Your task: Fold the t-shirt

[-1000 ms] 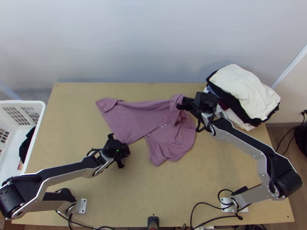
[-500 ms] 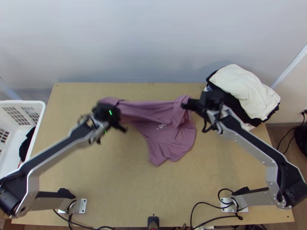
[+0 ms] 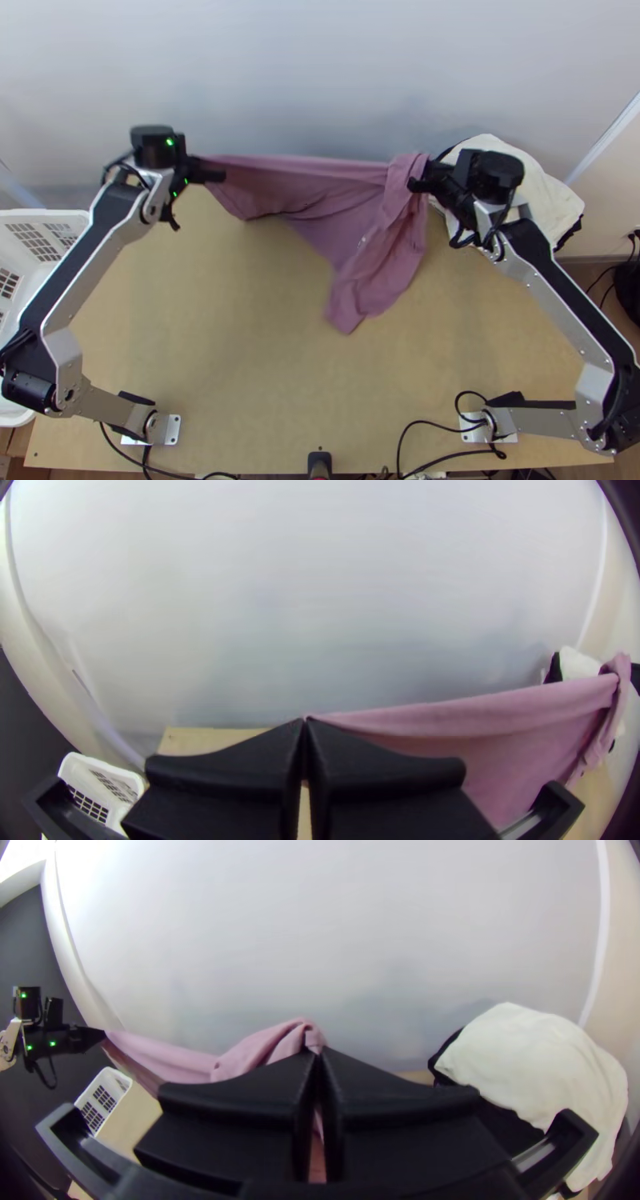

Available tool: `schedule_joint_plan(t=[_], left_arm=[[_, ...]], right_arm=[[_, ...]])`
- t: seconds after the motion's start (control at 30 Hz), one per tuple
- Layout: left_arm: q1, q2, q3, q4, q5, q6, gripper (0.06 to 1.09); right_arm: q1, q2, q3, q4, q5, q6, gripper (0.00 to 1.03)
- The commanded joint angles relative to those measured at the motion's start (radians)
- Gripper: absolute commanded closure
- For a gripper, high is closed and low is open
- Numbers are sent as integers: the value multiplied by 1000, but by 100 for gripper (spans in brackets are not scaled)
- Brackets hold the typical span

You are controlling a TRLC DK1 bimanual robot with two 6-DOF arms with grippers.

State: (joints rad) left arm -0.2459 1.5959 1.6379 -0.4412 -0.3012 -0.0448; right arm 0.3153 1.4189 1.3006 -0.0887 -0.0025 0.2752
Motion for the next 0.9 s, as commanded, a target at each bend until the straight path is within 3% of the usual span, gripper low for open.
schedule_joint_plan(t=[0.0,0.17,0.33,0.5,0.87], left_arm=[[16,12,109,-8,-42,-30,105],[17,22,264,-10,-85,-30,105],[43,-5,352,4,-93,-30,105],[60,-88,346,36,-93,-26,105],[-70,-505,54,39,-92,-7,105]], right_arm=[[-16,-46,63,78,7,-36,100],[-8,-90,86,237,10,-106,100],[-2,-160,106,273,13,-188,100],[2,-284,68,271,12,-209,100],[99,-693,-104,14,12,-209,100]])
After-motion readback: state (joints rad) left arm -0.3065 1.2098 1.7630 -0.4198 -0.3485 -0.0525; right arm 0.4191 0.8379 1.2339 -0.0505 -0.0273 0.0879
